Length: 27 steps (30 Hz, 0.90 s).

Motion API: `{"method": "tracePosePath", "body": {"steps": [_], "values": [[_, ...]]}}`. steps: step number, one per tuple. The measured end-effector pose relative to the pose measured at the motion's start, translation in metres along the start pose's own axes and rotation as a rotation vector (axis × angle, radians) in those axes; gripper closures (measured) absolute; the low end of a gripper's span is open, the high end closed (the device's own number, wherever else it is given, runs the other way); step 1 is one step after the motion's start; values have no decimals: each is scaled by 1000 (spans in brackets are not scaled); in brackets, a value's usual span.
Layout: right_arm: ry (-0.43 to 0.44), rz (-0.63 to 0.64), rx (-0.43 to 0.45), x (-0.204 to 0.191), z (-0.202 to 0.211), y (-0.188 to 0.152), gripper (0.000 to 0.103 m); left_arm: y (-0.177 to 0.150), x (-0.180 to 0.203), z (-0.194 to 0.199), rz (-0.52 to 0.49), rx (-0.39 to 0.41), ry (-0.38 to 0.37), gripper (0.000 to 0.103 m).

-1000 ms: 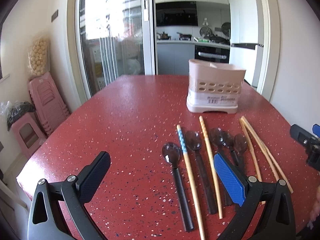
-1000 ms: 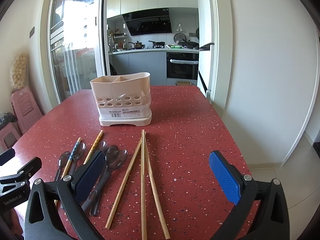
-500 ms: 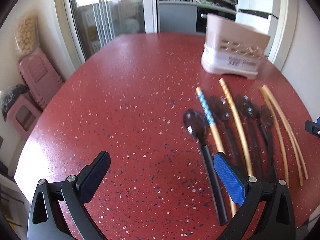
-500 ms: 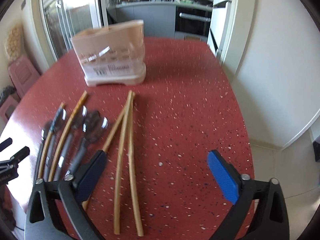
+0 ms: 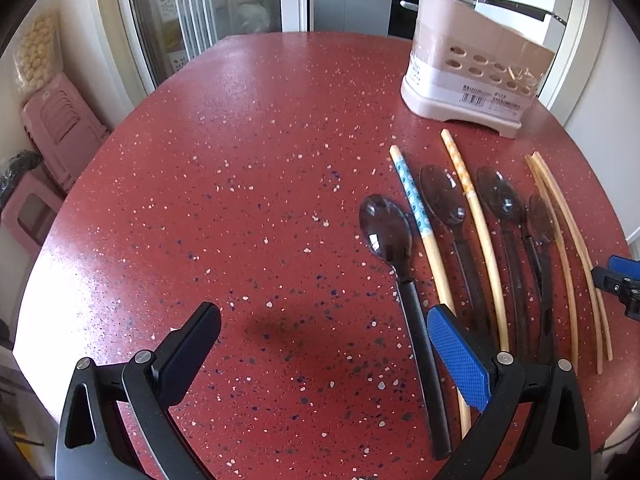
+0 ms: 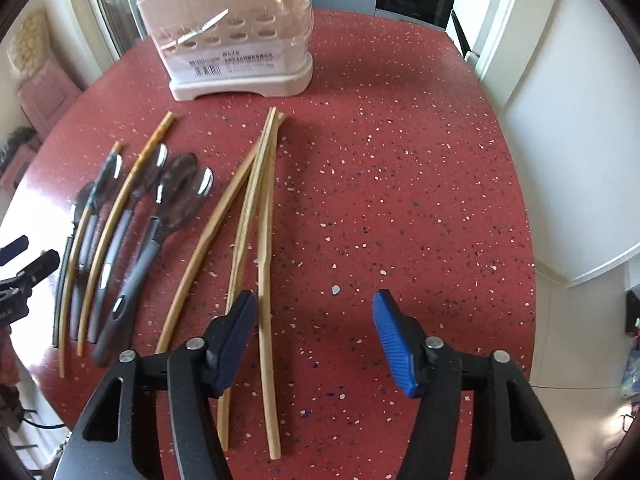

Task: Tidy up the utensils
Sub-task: 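Grasp a plain bamboo chopstick with the right tool while the left tool grasps a dark spoon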

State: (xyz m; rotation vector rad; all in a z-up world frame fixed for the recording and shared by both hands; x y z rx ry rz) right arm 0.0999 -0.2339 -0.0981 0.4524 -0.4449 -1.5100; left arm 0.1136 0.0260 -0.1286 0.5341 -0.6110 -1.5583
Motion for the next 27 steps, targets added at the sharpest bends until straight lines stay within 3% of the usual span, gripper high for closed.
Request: {"method": "tracePosePath", "body": {"steps": [8, 20, 26, 27], "values": [[15, 15, -43, -6, -15, 14, 46, 6, 4, -11, -25, -18, 3, 0], [46, 72, -202, -11, -52, 58, 49, 27, 16, -32, -58, -132, -38, 0], [44, 68, -247, -9, -60, 68, 51, 42, 39, -35, -143, -191, -97, 27], [44, 68, -247, -9, -61, 70, 57, 44, 42, -36, -153, -200, -106, 34]]}}
Point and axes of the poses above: each gripper's, at about its wrist camera, not at the fingertips, and z roughly against the way its jaws point, x to its right, y to its top, the point moved 8 cm from there along -z, roughly the way its jaws point, and after that the axes turned 12 degrees about x, right-handed, at the moved point
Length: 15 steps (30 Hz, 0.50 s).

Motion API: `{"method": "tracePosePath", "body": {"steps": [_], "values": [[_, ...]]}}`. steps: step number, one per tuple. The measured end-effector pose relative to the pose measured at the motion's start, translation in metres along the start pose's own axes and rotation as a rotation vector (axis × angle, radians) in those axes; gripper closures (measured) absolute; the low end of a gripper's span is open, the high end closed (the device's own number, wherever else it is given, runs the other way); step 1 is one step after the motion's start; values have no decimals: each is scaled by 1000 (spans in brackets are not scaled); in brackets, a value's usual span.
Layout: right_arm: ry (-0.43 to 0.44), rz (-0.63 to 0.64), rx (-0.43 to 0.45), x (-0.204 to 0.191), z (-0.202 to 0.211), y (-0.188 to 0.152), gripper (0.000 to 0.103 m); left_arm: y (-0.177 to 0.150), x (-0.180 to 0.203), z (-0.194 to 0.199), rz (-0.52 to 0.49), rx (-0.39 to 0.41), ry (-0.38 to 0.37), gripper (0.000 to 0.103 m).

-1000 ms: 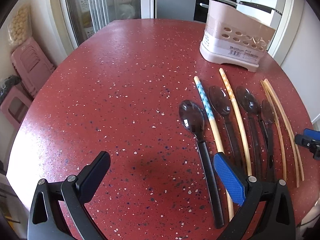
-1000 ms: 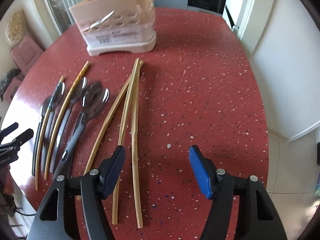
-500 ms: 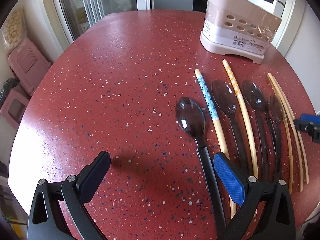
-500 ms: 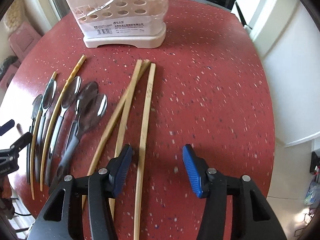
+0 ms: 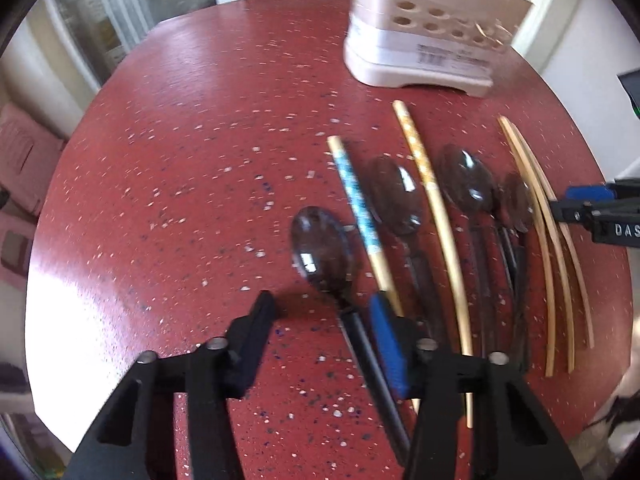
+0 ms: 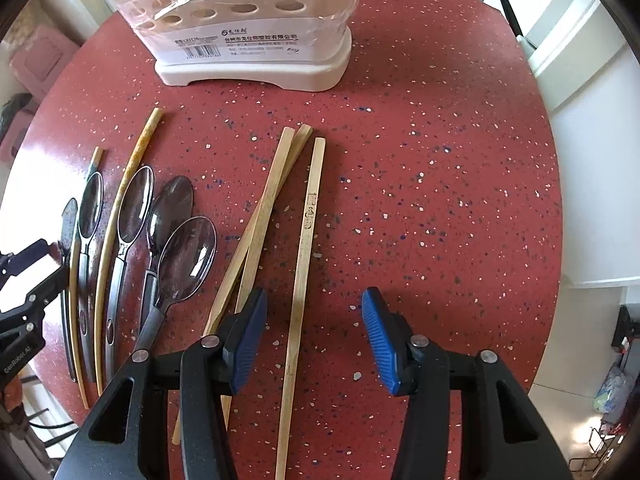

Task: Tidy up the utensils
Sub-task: 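Grasp a plain bamboo chopstick with the right tool while the left tool grasps a dark spoon, then lift and carry the chopstick and spoon with both tools to the utensil holder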

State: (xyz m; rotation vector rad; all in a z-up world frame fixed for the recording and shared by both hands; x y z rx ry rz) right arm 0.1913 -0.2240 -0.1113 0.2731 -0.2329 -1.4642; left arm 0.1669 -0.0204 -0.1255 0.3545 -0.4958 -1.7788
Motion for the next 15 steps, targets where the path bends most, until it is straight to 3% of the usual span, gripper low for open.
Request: {"method": "tracePosePath", "body": {"steps": [1, 3, 9, 15], "values": [[2, -4, 1, -3, -1, 4, 72, 3, 2, 0, -10, -4, -7, 47], [11, -20, 1, -2, -2, 6, 96, 7, 3, -1, -17, -7, -14, 59], [95, -105, 49, 12, -2, 11, 97, 10, -2, 4, 22, 57, -26, 62], [146, -111, 160, 19, 12, 13, 97, 13, -1, 35, 52, 205, -30, 62]]}}
Point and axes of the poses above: each gripper's, at about its wrist camera, not at the fingertips, and z roughly against the way its jaws point, x to its right, y to its top, the point moved 8 cm from there along -z, roughly the way its jaws point, and after that the axes turned 12 degrees about x, right-handed, at the moved point
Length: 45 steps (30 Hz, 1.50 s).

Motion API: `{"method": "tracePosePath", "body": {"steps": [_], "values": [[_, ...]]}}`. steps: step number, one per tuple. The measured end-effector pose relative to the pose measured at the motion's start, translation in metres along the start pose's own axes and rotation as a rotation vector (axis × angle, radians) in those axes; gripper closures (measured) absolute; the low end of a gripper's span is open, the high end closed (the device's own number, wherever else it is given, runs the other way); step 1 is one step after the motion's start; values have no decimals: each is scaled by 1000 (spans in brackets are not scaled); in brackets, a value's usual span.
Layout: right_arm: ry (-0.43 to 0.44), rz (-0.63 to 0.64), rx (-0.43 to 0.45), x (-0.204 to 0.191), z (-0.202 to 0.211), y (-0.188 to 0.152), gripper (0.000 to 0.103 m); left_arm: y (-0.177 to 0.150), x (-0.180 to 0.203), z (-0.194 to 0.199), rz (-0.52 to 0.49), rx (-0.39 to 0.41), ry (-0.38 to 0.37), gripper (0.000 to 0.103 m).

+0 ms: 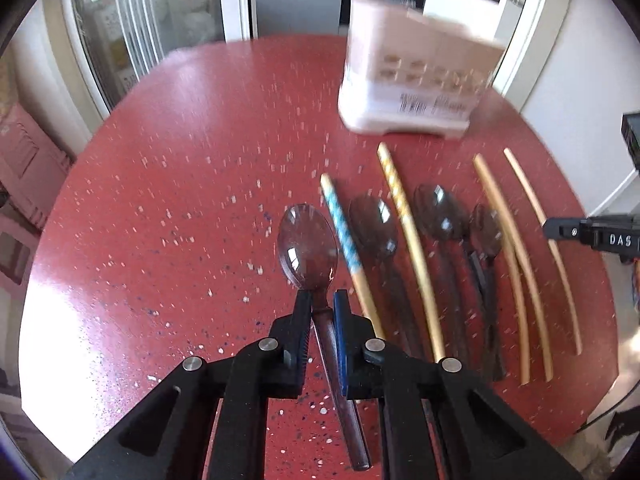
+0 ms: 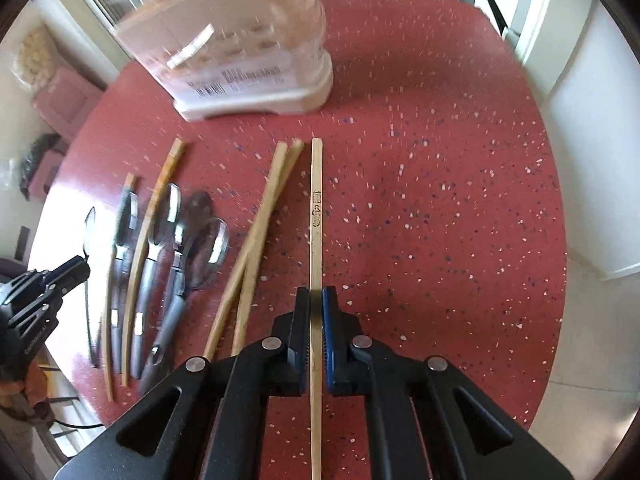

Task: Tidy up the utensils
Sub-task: 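Lift and carry the chopstick and spoon with both tools to the utensil holder, then open the right tool dropping the chopstick in while the left tool drops the spoon in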

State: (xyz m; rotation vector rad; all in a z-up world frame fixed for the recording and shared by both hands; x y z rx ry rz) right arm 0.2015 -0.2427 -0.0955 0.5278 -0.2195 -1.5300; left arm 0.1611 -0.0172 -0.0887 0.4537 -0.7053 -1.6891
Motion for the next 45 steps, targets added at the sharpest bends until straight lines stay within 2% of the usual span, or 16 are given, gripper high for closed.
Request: {"method": "tracePosePath", "body": {"steps": [4, 9, 15, 16, 18, 26, 31, 35, 39, 45], "values": [[77, -19, 84, -9, 23, 16, 97, 24, 10, 14, -4, 116, -5, 62], [134, -26, 203, -18, 62, 39, 97, 74, 13, 44, 18, 262, -21, 62], [171, -50, 376, -22, 97, 105, 97, 147, 15, 67, 46, 422, -36, 62], [173, -51, 397, -25, 103, 106, 97, 156, 14, 69, 50, 437, -41, 62], [184, -65, 459, -26, 108, 138, 97, 182, 16, 65, 58, 477, -48, 62], [182, -47, 677, -46, 120, 208, 97, 261, 24, 30, 55, 610, -18, 62], [151, -19, 796, -59, 118, 234, 97, 281, 22, -3, 60, 649, 19, 62], [110, 26, 867, -66, 103, 234, 97, 285, 21, -30, 55, 673, 41, 62], [77, 70, 880, -69, 78, 229, 97, 268, 22, -44, 22, 690, 73, 62], [45, 119, 872, -73, 53, 201, 97, 244, 27, -59, -5, 672, 94, 62]]}}
Point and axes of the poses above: each gripper's, at about its wrist camera, not at the fingertips, and z roughly against the way its jaws point, x to its right, y to its top, the point moved 8 cm from there along -z, roughly the way its jaws point, and after that the axes turned 12 degrees about x, right-handed, at the moved point
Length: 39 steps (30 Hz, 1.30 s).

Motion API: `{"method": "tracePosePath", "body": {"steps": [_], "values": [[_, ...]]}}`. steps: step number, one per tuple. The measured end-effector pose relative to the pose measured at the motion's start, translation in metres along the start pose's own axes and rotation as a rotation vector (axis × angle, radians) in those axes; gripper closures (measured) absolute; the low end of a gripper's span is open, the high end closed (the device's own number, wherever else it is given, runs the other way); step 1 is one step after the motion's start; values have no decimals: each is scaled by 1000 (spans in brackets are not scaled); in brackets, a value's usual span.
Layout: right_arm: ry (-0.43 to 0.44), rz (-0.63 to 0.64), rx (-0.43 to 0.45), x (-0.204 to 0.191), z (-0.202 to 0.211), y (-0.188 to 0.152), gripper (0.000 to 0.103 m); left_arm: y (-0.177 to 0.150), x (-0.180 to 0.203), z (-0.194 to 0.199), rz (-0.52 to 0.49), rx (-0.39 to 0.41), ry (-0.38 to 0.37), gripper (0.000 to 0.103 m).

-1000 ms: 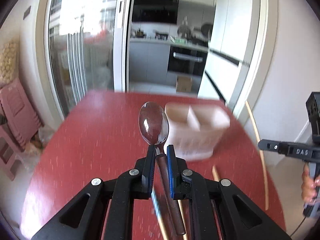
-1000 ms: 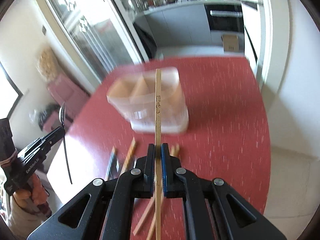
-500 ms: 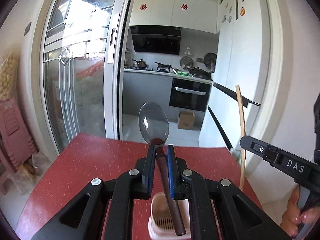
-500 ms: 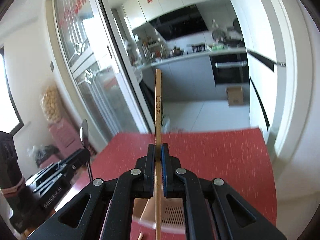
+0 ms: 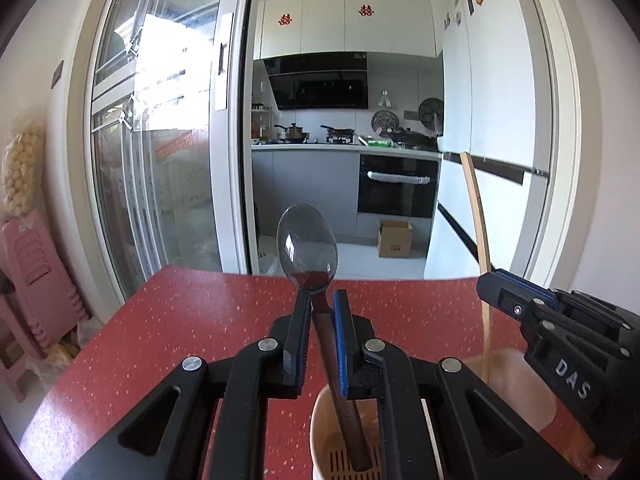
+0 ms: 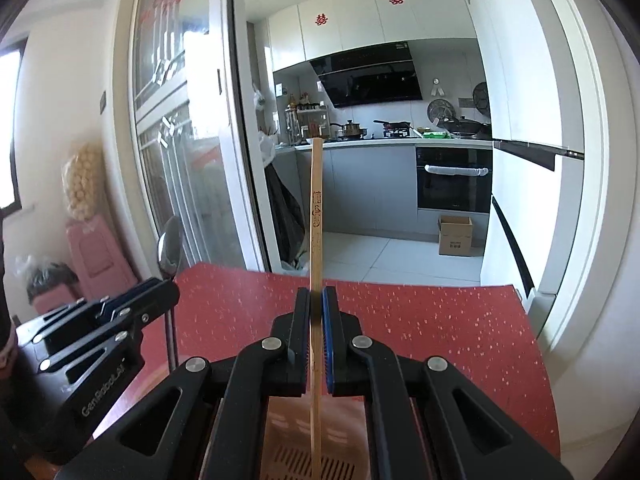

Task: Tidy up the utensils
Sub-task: 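Open the right tool dropping the chopstick in while the left tool drops the spoon in, then move both tools back down to the remaining utensils on the table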

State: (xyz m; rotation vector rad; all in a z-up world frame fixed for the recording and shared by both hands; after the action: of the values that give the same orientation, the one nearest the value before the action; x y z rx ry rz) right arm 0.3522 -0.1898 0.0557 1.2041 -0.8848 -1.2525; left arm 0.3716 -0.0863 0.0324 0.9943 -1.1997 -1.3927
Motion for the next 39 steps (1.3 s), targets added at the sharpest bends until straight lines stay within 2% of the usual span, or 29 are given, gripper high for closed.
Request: {"method": "tracePosePath", "body": {"steps": [5, 10, 17, 20, 22, 26, 28, 32, 33, 34, 35, 37, 39], "values": [[11, 69, -7, -9, 13, -18, 97, -8, 6, 9, -50, 2, 4, 62], [5, 55, -45, -6, 17, -28, 97, -15, 12, 13, -105, -19, 9, 62], [19, 30, -88, -4, 18, -26, 96, -16, 1, 24, -66, -41, 36, 62], [27, 9, -114, -3, 19, -26, 85, -14, -7, 35, -47, -53, 47, 62], [24, -16, -112, 0, 24, -22, 73, -13, -10, 42, -38, -56, 50, 61], [25, -44, -105, 4, 40, -13, 68, -16, -21, 64, -9, -70, 54, 61], [23, -63, -104, 8, 52, -9, 61, -18, -27, 73, 9, -82, 54, 61], [6, -108, -127, 17, 77, -9, 55, -30, -39, 94, 51, -131, 55, 61], [1, -122, -139, 19, 83, -11, 51, -35, -42, 99, 61, -145, 53, 48], [0, -138, -153, 21, 89, -14, 49, -39, -44, 104, 67, -159, 54, 3], [0, -151, -166, 22, 94, -18, 48, -44, -48, 112, 79, -171, 75, 0], [-8, -176, -198, 23, 106, -27, 42, -47, -54, 127, 92, -142, 98, 0], [-16, -195, -232, 24, 119, -39, 36, -59, -54, 138, 82, -180, 92, 0]]}}
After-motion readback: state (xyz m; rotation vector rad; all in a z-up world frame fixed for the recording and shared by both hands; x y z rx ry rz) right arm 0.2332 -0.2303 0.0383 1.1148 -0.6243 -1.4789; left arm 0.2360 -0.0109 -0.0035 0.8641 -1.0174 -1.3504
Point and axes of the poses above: each gripper's, at about its wrist camera, not at the fingertips, and z roughly against the way its jaws point, x to its right, y to its top, the point moved 8 cm from there along -z, roughly the way its jaws point, and after that the axes turned 12 degrees about x, right-handed, at the moved point
